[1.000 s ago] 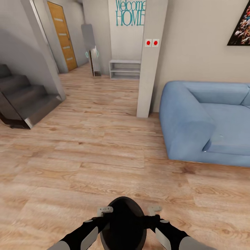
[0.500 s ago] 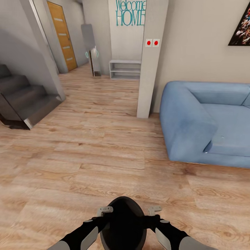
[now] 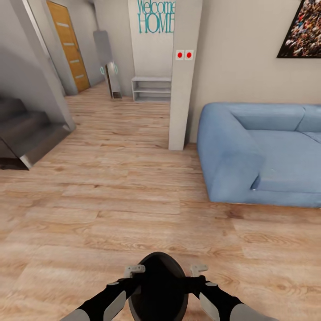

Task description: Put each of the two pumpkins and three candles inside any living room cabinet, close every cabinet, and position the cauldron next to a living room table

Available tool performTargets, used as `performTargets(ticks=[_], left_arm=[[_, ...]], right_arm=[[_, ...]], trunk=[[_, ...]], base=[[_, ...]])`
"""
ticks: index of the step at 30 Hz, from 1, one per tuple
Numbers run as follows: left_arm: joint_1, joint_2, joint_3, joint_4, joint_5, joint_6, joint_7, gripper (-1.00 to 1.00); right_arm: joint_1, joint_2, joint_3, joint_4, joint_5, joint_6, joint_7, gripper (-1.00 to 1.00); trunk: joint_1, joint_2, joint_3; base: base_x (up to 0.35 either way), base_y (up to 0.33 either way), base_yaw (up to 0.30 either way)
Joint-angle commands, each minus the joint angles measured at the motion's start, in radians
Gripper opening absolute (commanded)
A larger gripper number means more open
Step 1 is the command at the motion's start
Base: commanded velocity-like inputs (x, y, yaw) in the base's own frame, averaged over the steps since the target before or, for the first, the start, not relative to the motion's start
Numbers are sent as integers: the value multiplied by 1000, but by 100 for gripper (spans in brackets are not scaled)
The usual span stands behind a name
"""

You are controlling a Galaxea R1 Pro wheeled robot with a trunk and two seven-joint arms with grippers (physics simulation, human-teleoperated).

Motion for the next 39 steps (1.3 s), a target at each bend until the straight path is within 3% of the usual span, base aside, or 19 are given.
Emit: performTargets(ticks=[1,26,39], left_arm=[[0,2,-10,7,17,3,12,-100],[0,3,-10,7,17,3,12,-100],[0,3,-10,7,17,3,12,-100]], right_arm=[[-2,-1,-18,-1,6,-6,0,-100],[-2,-1,-17,-1,6,-5,0,-100],[-2,-1,-18,-1,6,-7,-1,-100]], trunk=[[0,0,-1],[0,0,-1],[0,0,-1]], base=[[-159,5,-274],[-54,13,-280],[-177,99,-281]])
